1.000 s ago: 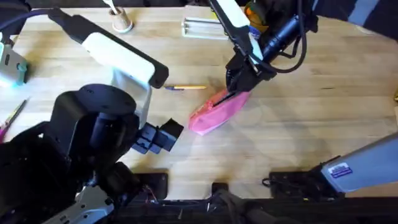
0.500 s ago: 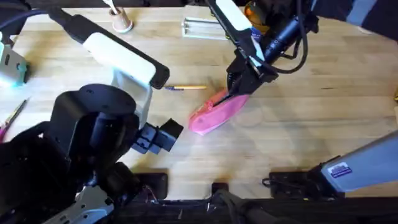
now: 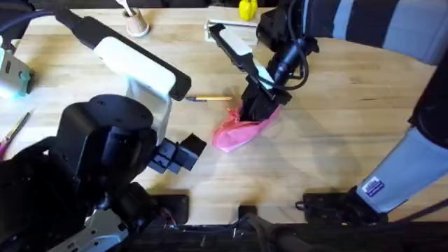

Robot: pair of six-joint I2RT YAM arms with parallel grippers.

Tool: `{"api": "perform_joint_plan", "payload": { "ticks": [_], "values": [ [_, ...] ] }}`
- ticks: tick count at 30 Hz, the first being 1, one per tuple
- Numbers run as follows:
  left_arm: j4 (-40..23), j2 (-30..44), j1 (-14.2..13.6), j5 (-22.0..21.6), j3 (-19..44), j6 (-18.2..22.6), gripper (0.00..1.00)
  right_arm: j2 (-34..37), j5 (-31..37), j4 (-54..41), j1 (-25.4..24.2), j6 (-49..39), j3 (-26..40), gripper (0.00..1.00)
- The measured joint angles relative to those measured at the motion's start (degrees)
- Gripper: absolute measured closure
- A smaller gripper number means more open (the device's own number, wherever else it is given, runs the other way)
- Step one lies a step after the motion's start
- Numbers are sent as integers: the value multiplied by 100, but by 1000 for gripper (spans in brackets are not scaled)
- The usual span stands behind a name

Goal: Unzip the bag, pick up the pens from the table one at a time and place them inside, then zip the bag closed.

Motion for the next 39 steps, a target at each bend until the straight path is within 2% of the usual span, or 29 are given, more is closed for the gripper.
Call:
{"api": "perform_joint_plan", "payload": {
  "ticks": [13,15,16,17,22,23,39],
  "values": [
    [0,-2,0,2,2,0,8,-2,57,90,126,0,0,969],
    [0,-2,0,1,1,3,8,-2,62,94,130,0,0,921],
    [0,0,0,2,2,5,8,-2,63,86,130,4,0,858],
    [0,0,0,0,2,5,8,-2,57,61,130,-2,0,736],
    [0,0,0,0,0,16,8,-4,73,98,130,-36,0,47],
    [0,0,0,2,2,18,7,-4,83,107,130,-42,0,18],
    [-2,-2,0,0,0,18,7,-7,213,19,145,106,61,4]
  ]
}}
